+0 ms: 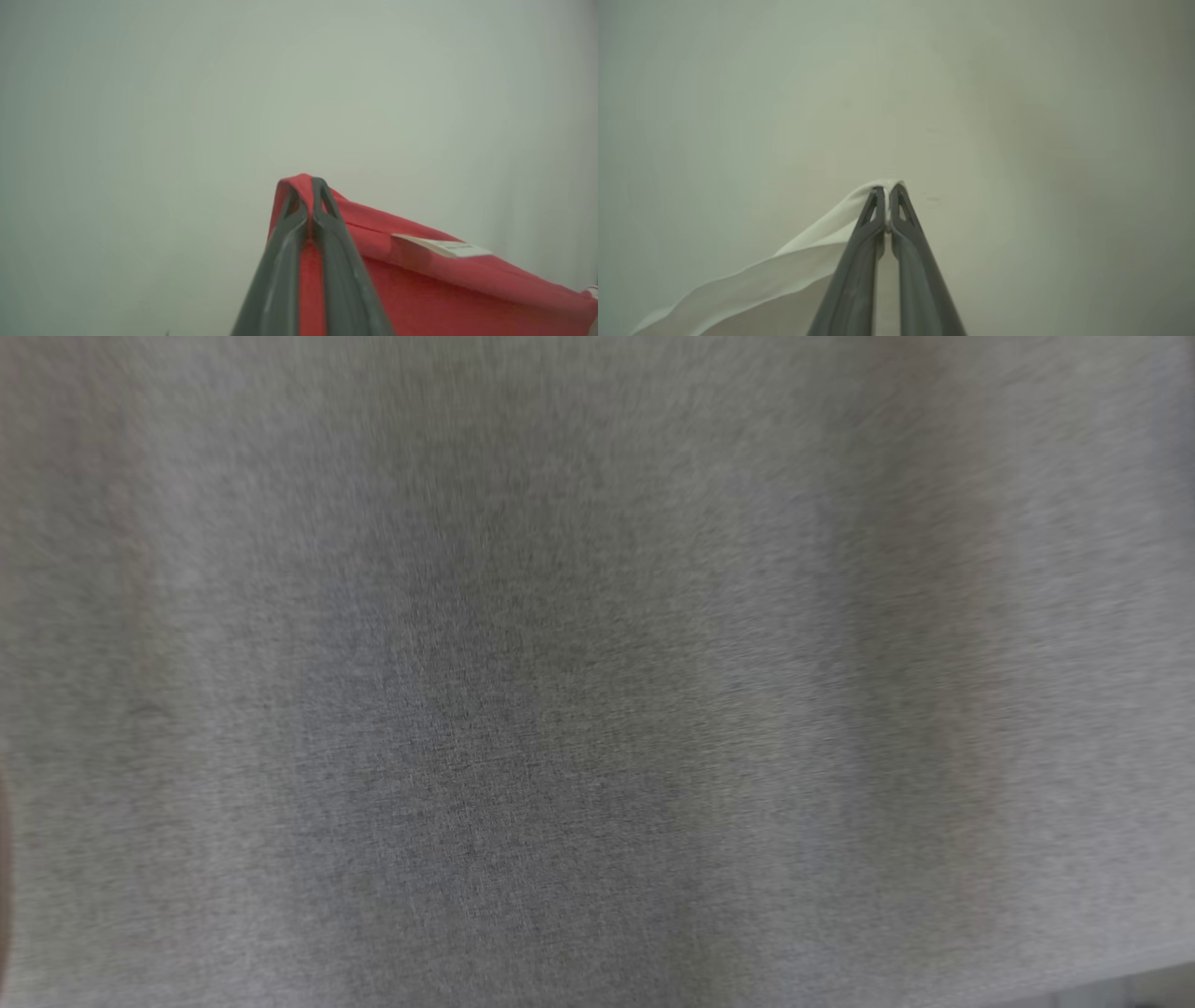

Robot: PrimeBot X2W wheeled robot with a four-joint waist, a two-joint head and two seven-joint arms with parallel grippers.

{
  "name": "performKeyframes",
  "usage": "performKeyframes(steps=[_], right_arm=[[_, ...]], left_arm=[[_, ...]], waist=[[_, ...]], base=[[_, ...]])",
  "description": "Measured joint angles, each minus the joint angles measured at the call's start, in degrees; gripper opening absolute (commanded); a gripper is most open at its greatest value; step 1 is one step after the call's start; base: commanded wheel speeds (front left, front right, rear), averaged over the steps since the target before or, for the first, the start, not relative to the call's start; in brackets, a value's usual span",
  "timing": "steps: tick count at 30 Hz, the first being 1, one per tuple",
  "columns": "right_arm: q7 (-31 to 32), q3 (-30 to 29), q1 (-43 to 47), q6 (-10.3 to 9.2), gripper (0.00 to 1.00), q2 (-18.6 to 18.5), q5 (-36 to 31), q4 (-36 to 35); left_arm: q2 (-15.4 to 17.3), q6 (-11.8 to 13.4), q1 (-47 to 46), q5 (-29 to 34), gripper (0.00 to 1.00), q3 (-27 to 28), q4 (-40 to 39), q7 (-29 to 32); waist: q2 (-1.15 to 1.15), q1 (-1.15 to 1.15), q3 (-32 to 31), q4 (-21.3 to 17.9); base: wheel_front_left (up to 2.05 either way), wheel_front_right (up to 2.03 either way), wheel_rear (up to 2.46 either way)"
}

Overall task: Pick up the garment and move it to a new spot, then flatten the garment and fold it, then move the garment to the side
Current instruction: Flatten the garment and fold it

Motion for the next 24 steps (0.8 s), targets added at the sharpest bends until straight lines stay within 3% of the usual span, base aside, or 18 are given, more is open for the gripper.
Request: performKeyframes(steps=[3,9,19,24], right_arm=[[-4.8,0.0,-4.1,0.00,0.00,0.8,-0.5,-1.0],[-8.0,5.9,-4.5,0.00,0.00,-0.9,-2.9,-1.9],[-8.7,14.3,7.3,0.00,0.00,-5.7,0.4,-2.3],[-2.4,18.5,17.4,0.00,0.00,-9.1,5.4,-4.9]], left_arm=[[0.0,-1.4,-3.6,-0.5,0.00,1.0,0.1,-2.1],[-1.6,-4.2,-4.9,-1.9,0.00,2.0,1.4,-3.9],[-2.3,-5.6,4.6,-2.9,0.00,0.0,3.2,-4.3],[-1.3,-5.8,12.4,-7.7,0.00,-4.6,0.5,-2.2]], waist=[[0.00,0.01,3.4,0.2],[-0.01,0.00,9.7,0.6],[0.00,0.00,14.3,2.0],[0.00,-0.01,11.9,2.5]], base=[[0.00,0.00,0.00],[0.00,0.00,0.00],[0.00,0.00,0.00],[0.00,0.00,0.00]])
